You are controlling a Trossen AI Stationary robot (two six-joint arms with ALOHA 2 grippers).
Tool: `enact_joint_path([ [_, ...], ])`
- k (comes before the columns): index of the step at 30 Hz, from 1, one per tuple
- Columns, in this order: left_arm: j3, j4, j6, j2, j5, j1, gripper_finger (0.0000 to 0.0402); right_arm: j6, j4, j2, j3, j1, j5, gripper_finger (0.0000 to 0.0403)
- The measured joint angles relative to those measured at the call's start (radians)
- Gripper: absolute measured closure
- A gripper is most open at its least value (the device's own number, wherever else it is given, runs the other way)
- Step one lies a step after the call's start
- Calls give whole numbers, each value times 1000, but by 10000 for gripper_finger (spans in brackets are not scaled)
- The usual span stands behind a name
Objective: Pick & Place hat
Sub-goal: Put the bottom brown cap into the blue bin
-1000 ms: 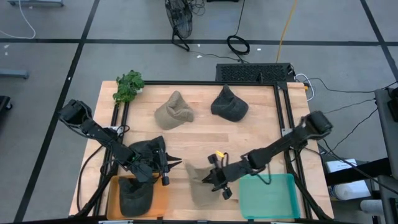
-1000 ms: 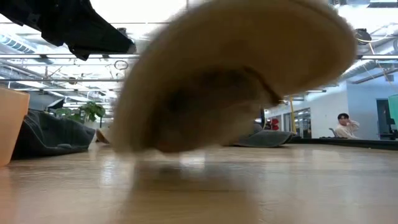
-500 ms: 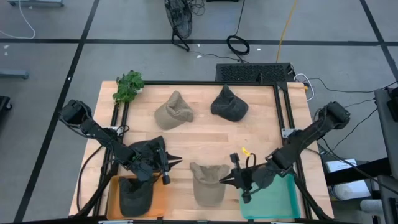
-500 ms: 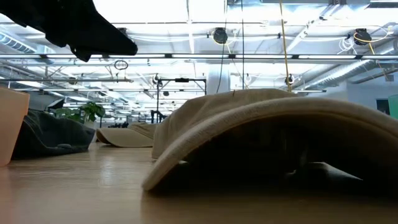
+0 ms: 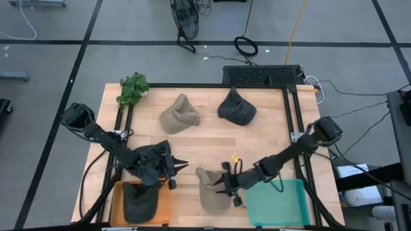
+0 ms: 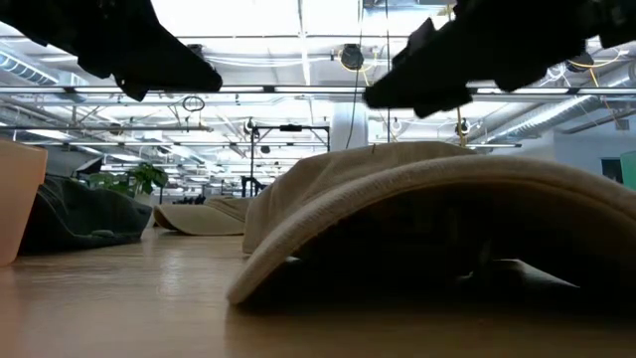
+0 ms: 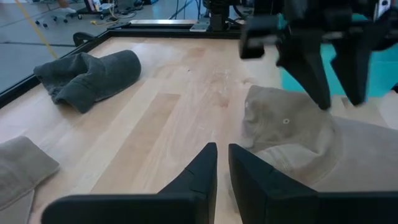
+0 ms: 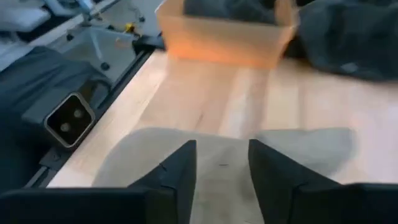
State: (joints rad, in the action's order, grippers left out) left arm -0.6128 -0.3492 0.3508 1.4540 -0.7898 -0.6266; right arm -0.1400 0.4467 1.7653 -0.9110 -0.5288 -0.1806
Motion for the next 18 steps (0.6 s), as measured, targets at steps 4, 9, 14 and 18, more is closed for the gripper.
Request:
enact_joint_path([
  [4,0,0,10,0,0,0,350,-9,-114,51,-59,-2,-8,268],
  [9,0,3,11,0,0,0,350,-50,-179,44,-80,-2,-28,275],
  [14,0,5,11,0,0,0,350,-59,-215,23,-80,-3,-32,283],
  [18,0,7,12,0,0,0,350,-93,-219,24,-80,-3,-27,283],
])
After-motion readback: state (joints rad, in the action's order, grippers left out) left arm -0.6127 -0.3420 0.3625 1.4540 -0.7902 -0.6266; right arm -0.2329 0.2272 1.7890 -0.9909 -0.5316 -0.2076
